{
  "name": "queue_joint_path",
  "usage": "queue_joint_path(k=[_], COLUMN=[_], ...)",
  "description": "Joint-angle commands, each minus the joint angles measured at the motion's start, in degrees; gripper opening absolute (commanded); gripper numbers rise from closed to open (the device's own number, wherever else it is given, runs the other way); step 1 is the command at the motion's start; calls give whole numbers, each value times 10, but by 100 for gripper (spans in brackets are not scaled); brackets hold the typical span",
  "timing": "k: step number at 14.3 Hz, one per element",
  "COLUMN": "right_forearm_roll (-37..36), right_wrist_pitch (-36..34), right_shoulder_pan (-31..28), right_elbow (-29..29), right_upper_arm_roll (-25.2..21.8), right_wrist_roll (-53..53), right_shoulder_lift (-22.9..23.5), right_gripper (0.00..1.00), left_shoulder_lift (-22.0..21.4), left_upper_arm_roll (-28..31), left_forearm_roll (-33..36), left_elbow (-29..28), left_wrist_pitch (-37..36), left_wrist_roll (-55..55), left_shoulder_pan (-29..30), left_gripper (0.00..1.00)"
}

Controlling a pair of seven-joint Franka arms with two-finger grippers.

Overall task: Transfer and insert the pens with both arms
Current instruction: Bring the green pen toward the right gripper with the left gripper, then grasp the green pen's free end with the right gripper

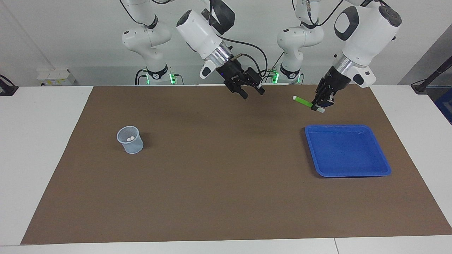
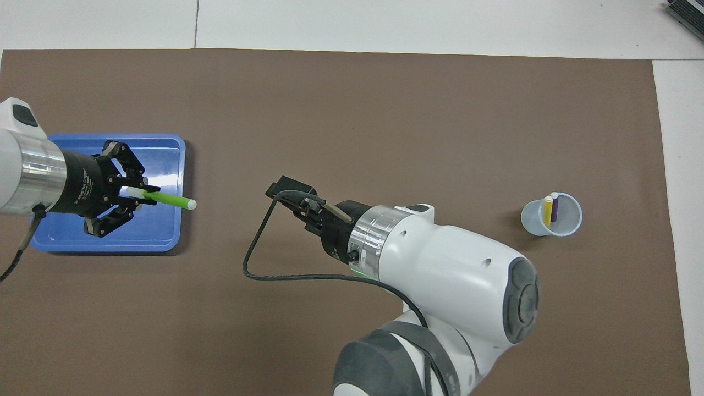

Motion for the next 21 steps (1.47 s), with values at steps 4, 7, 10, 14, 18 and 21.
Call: queue_joint_path(k=[4, 7, 10, 14, 18, 21], right_forearm_roll=[12, 12, 10, 9, 1, 0], right_wrist_pitch=[55, 55, 55, 56, 56, 56], right_shoulder_pan=[23, 26, 49, 53, 62, 65], right_elbow=[9, 44, 54, 55, 77, 98], right_upper_arm_roll=[2, 2, 1, 1, 0, 0], right_wrist_roll=[24, 34, 67, 72, 100, 104], right_shoulder_lift=[27, 41, 45, 51, 63, 77], right_gripper=[100, 100, 100, 100, 100, 100], left_shoulder_lift=[-25, -25, -27, -34, -34, -34], left_upper_arm_roll=[4, 4, 4, 4, 4, 4], left_forearm_roll=[-16, -21, -45, -54, -54, -54], left_elbow=[-16, -16, -17, -20, -20, -20], left_wrist_pitch=[-11, -6, -4, -4, -4, -4], left_wrist_roll=[-92, -128, -130, -134, -134, -136], left_shoulder_pan=[-32, -44, -47, -47, -48, -48], left_gripper=[0, 0, 0, 0, 0, 0])
